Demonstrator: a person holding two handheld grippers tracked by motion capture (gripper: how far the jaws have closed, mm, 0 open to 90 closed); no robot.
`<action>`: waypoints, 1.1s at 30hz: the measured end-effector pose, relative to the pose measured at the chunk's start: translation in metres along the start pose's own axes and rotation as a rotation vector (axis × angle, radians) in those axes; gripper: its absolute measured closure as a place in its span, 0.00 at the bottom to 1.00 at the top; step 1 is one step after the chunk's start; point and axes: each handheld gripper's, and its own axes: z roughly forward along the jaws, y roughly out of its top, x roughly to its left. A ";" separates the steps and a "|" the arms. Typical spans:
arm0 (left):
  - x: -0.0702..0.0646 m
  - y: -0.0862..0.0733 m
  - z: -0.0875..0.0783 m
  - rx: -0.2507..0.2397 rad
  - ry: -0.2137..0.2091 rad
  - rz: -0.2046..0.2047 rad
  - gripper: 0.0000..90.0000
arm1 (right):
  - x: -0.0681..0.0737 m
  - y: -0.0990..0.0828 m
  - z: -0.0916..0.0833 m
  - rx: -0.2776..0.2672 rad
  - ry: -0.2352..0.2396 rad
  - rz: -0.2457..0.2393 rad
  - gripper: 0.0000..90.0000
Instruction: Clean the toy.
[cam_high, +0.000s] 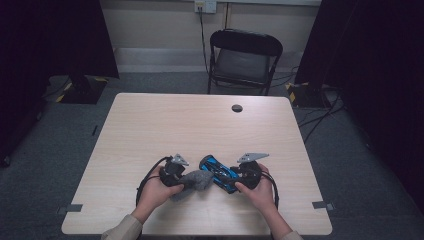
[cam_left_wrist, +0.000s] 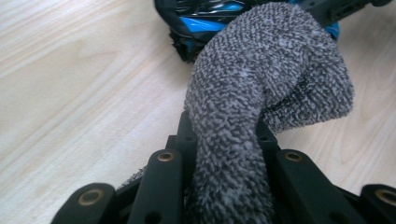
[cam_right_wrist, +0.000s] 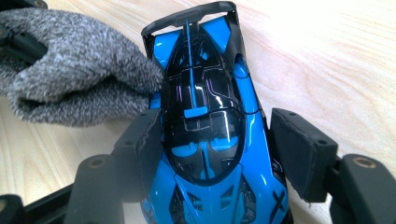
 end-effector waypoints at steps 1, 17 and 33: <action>0.001 0.000 0.000 -0.002 0.003 -0.001 0.80 | 0.000 0.000 0.000 0.000 0.001 0.001 0.40; 0.018 -0.005 -0.009 -0.010 0.035 -0.043 0.80 | 0.000 -0.001 0.000 -0.005 0.000 0.000 0.40; -0.006 -0.006 -0.021 -0.029 -0.051 0.003 0.80 | 0.000 -0.001 0.000 -0.007 0.002 0.001 0.40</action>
